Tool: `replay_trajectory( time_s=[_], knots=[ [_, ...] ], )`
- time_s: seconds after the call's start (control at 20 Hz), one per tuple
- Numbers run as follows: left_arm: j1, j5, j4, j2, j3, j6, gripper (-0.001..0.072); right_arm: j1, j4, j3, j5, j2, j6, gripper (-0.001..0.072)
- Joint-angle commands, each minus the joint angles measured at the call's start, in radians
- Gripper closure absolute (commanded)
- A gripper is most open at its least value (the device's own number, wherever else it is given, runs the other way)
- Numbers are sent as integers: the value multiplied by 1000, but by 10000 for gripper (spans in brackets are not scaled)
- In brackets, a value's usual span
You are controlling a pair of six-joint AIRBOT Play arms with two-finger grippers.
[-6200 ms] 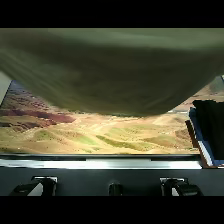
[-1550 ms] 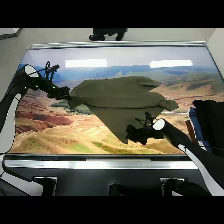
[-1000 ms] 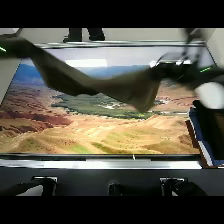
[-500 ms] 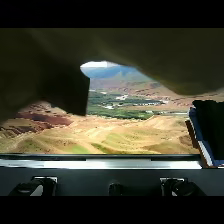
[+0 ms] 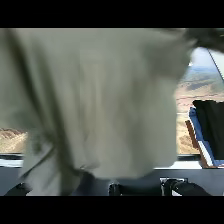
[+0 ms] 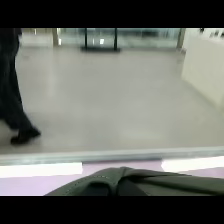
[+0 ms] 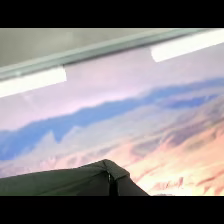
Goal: Fold the shirts.
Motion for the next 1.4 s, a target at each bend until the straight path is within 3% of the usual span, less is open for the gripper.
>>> replay_trajectory(
  time_s=[0.0, 0.1, 0.5, 0.55, 0.6, 0.65, 0.7, 0.85, 0.9, 1.0, 1.1, 1.35],
  knots=[
    [-5, -3, 38, -204, -203, -3, 673, -97, 274, -47, -72, -280, 52, 670],
    [-8, 1, 34, -327, -245, -3, 673, -110, 376, -47, -82, -398, 45, 669],
    [-26, -72, -136, -569, -245, -3, 670, -107, 399, -46, -79, -576, 45, 668],
    [-26, -100, -153, -570, -245, -4, 626, -107, 406, -44, -74, -573, 45, 610],
    [-21, -147, -156, -567, -235, -8, 385, -118, 412, -35, -56, -564, 43, 359],
    [-6, -214, -152, -565, -208, -7, 122, -137, 425, -19, -26, -548, 6, 157],
    [24, -291, -153, -565, -174, -7, 63, -171, 438, 4, 21, -526, -79, 144],
    [166, -551, -157, -537, -129, -7, 92, -328, 497, 34, 219, -449, -274, 153],
    [219, -638, -164, -523, -148, -6, 197, -386, 529, 34, 317, -435, -313, 163],
    [312, -734, -235, -472, -267, 29, 258, -481, 553, 18, 487, -430, -372, 219],
    [388, -727, -332, -376, -506, 84, 254, -522, 552, -40, 566, -428, -384, 269],
    [437, -542, -375, -191, -1004, 225, 256, -480, 565, -170, 525, -428, -396, 269]
  ],
)
